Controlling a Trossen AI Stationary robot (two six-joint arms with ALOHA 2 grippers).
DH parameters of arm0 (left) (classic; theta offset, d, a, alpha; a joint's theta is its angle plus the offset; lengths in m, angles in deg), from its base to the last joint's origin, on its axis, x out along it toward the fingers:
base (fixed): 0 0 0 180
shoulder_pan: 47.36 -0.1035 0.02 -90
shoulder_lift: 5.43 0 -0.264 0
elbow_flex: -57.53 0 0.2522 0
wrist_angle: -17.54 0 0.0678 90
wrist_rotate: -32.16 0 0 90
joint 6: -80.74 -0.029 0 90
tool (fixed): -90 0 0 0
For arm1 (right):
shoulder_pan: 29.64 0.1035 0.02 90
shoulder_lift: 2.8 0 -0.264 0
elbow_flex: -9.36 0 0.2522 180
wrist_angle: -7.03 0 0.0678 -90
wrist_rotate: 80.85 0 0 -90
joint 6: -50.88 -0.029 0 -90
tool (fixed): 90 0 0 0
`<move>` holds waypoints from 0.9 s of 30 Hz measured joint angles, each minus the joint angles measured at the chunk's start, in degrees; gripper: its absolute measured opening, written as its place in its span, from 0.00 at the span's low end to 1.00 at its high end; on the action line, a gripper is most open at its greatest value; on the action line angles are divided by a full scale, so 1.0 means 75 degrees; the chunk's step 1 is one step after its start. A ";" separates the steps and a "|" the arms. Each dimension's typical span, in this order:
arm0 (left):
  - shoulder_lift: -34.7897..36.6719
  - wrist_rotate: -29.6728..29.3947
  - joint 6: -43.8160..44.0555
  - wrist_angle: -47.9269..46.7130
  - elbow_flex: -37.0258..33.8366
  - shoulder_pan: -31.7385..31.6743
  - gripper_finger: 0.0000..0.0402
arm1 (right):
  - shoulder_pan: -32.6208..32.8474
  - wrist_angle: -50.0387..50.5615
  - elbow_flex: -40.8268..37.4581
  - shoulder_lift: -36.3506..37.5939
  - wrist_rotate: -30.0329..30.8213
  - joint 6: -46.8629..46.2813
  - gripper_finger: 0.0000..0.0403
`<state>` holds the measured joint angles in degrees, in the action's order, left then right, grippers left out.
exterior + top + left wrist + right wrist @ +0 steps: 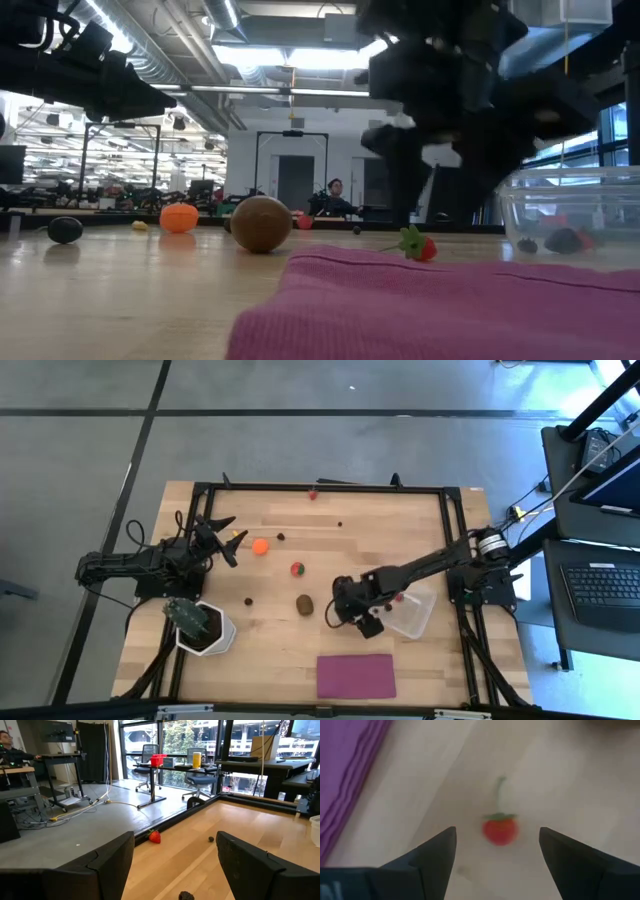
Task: Pick and placing Produce into tupperware
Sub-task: Put the strawberry into the transparent bin
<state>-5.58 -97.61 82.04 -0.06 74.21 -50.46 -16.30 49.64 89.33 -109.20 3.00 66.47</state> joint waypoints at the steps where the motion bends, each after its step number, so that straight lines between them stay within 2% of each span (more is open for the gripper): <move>1: -0.0001 0.0000 0.0000 0.0000 0.0000 0.0000 0.68 | 0.0050 -0.0005 0.0000 -0.0090 -0.0005 -0.0010 0.71; 8: -0.0001 0.0002 0.0145 -0.0001 0.0000 0.0000 0.68 | 0.0208 -0.0098 -0.0003 -0.0244 0.0009 -0.0034 0.71; 15: -0.0003 0.0003 0.0216 -0.0002 0.0000 -0.0001 0.68 | 0.0180 -0.0293 -0.0003 -0.0327 0.0451 -0.0024 0.70; 21: 0.0000 0.0001 0.0221 -0.0001 0.0000 0.0000 0.68 | 0.0181 -0.0401 0.0021 -0.0617 0.0411 -0.0026 0.62; 27: -0.0002 0.0003 0.0230 0.0000 0.0000 -0.0002 0.68 | 0.0187 -0.0365 0.0029 -0.0682 0.0403 -0.0043 0.50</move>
<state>-5.59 -97.59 83.76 -0.06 74.21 -50.47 -14.90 46.90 89.55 -114.31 6.02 66.14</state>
